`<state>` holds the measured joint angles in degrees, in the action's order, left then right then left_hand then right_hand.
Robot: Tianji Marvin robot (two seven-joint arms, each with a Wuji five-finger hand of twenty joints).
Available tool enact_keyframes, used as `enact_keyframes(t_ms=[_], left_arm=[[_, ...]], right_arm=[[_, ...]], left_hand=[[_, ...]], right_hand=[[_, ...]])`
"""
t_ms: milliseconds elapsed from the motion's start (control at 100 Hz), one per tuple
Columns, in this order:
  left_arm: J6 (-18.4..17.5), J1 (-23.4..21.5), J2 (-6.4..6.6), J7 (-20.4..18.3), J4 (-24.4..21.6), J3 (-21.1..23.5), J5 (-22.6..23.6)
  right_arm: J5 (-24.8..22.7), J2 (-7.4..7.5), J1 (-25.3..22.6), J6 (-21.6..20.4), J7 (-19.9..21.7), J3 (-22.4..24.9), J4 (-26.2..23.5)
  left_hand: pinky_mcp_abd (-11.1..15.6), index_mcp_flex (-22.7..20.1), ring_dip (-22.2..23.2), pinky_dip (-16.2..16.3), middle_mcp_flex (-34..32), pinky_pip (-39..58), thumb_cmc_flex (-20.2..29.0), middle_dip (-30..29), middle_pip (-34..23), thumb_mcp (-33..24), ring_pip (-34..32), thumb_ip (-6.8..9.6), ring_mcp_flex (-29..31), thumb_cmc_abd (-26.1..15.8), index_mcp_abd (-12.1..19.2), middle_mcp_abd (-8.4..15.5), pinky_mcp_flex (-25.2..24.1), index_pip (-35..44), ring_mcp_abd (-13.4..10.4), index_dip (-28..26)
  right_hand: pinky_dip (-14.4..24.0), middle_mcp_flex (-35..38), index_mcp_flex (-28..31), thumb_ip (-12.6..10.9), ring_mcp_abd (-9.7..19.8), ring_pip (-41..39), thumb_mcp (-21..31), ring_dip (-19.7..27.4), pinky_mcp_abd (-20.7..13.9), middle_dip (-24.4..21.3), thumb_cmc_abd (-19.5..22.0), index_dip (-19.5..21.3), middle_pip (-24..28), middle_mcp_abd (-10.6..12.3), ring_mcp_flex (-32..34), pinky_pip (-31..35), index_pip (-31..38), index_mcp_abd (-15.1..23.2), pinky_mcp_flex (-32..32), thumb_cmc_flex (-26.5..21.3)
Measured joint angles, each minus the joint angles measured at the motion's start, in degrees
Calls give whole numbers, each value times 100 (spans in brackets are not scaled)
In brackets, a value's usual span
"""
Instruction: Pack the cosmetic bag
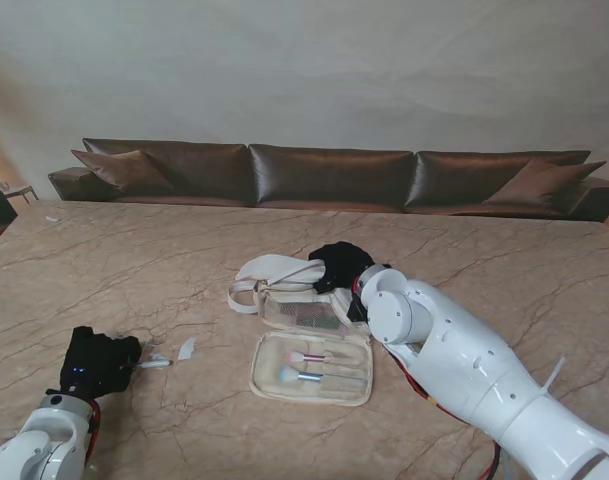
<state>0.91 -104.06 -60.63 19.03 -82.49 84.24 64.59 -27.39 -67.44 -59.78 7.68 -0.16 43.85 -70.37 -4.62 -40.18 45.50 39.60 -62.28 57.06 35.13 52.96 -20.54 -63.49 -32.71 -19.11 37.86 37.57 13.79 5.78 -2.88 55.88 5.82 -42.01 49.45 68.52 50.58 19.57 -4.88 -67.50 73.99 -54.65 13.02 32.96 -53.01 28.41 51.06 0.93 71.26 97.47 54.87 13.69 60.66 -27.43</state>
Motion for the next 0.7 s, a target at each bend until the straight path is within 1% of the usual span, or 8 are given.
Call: enact_keyframes(t_ms=[440,700], left_arm=[[-83,-132,-4,-255,-470,-13,176],[-127,-149,9,-400,-886,-225,174]], right_arm=[[-3,-3,-61,36,-44,51,-43],[4,-5,-75,76,-63,59,-62]], left_hand=[[10,-58,68,0,-64,5,8,37,19,3,-2,-6,103,6,0,8,10,0,0,0],[11,-67,129,0,-124,55,8,88,24,3,-2,-7,180,6,-1,10,34,0,0,0]], right_hand=[[0,0,0,0,0,-8,0,0,-1,2,0,0,0,0,0,15,0,0,1,0],[0,0,0,0,0,-10,0,0,-1,5,0,0,0,0,0,23,0,0,1,0]])
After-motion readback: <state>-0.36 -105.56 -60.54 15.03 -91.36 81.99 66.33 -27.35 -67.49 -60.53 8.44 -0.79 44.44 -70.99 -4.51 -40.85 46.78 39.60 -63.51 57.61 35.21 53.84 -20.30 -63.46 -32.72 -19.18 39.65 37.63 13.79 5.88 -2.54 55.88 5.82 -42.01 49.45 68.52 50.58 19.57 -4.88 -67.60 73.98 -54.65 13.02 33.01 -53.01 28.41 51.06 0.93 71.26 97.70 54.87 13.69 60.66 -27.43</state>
